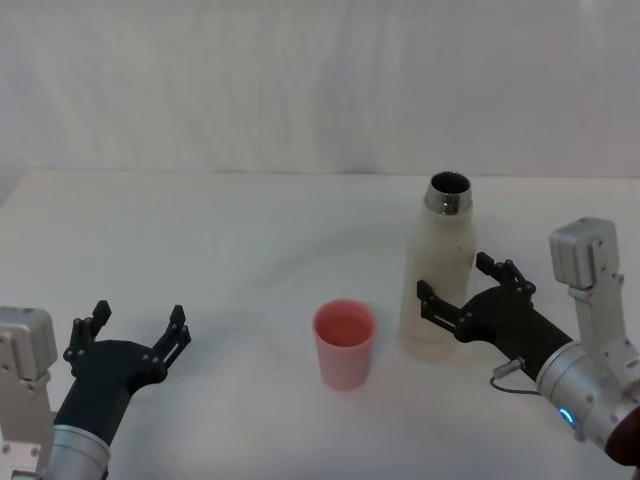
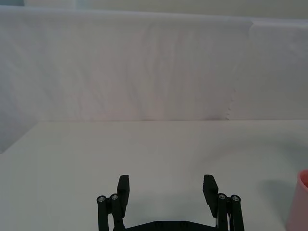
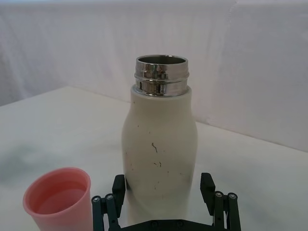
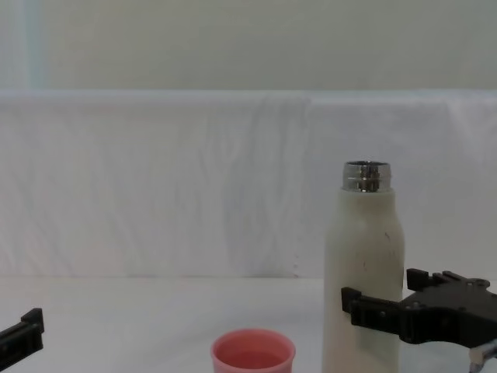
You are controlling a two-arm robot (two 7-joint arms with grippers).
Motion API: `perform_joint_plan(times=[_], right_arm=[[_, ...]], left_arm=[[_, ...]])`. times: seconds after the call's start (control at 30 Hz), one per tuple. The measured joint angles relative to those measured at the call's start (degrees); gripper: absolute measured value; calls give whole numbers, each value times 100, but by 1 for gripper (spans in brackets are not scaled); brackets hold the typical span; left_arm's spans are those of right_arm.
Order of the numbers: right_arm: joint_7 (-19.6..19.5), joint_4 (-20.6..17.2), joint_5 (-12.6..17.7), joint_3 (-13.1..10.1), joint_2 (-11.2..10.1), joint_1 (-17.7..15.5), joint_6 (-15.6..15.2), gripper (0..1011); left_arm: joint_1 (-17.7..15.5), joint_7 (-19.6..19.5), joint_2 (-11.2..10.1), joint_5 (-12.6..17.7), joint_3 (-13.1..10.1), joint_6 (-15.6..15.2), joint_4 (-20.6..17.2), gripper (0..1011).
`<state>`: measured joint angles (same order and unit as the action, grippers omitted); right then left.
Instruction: Grasp the thermos with one hand and pour water into the cup lid.
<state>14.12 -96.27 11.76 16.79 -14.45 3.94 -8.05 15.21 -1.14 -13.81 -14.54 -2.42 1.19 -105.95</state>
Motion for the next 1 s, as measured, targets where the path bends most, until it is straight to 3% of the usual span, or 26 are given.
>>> perform_joint_plan(times=[0.53,1.0], right_arm=[[-26,-245,18,-73,-89,-284,52,1003],[-44,-717,169,-309,-244,-904,220,1003]], left_arm=[[0,0,0,0,0,0,0,1001],[0,0,0,0,0,0,0,1001]])
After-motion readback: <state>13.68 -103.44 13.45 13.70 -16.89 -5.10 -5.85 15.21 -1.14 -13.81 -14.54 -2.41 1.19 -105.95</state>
